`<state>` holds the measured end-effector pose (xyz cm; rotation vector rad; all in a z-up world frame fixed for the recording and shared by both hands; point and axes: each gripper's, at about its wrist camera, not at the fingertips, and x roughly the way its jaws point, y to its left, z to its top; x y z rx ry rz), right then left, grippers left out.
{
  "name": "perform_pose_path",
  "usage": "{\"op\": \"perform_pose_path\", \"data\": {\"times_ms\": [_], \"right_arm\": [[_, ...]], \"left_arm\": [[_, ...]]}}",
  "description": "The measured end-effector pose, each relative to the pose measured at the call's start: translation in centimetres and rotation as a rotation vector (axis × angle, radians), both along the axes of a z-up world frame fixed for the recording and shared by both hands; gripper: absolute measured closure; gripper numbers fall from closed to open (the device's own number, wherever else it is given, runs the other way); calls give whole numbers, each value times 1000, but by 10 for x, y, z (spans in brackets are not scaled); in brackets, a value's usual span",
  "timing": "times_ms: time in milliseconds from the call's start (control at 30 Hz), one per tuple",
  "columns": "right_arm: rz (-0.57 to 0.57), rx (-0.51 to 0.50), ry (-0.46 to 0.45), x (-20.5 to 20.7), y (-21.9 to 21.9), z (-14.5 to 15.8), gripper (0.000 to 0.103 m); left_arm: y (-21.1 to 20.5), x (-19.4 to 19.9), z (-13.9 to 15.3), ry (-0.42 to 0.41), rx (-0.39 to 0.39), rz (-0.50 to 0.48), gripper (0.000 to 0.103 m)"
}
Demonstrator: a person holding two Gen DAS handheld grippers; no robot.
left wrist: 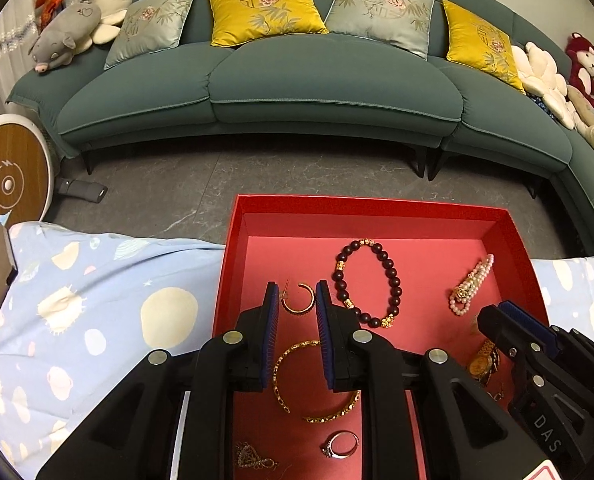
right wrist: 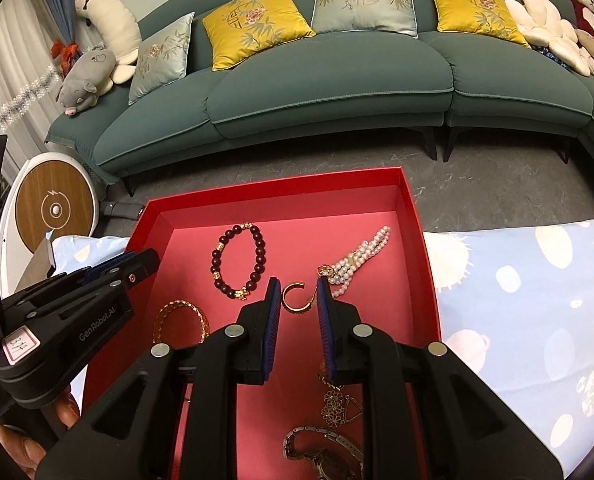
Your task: Organize jewelry
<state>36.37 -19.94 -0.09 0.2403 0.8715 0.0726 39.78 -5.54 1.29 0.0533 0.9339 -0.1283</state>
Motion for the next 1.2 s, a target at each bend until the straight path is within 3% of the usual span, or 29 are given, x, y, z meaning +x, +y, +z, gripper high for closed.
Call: {"op": "perform_pose_path", "data": {"times_ms": [100,167,233,333,600,667,733,1000,1100,1200], "right_arm": [[-4,9,3,2,-1,-3,85],[-4,9,3,3,-2,-3,85],[-2,8,2,3,-2,-3,84],[-1,8,-13,0,-2,0,84],[14,-26,-62,-20,2,19,82],[17,-38,-77,-31,2,26,73],[16,-59,-96,-44,3,33,71],[-4,-61,-126,-100,-1,57,65],[-12,-58,-126,-122,-1,64,64],[-18,-89,-143,-145,2,72,56]], "left_arm": [[0,0,-1,-4,3,-5,84],[2,0,0,-11,-1,0,76],[3,-1,2,-25,3,14,60],[7,-3,8,-40,1,18,50],[21,-28,26,-85,4,32,49],[24,-40,33,-94,0,32,49],[28,-52,38,-100,0,39,49],[34,-117,65,-187,45,31,49],[37,-142,72,-190,25,15,49],[38,-168,78,-196,14,1,49]]}}
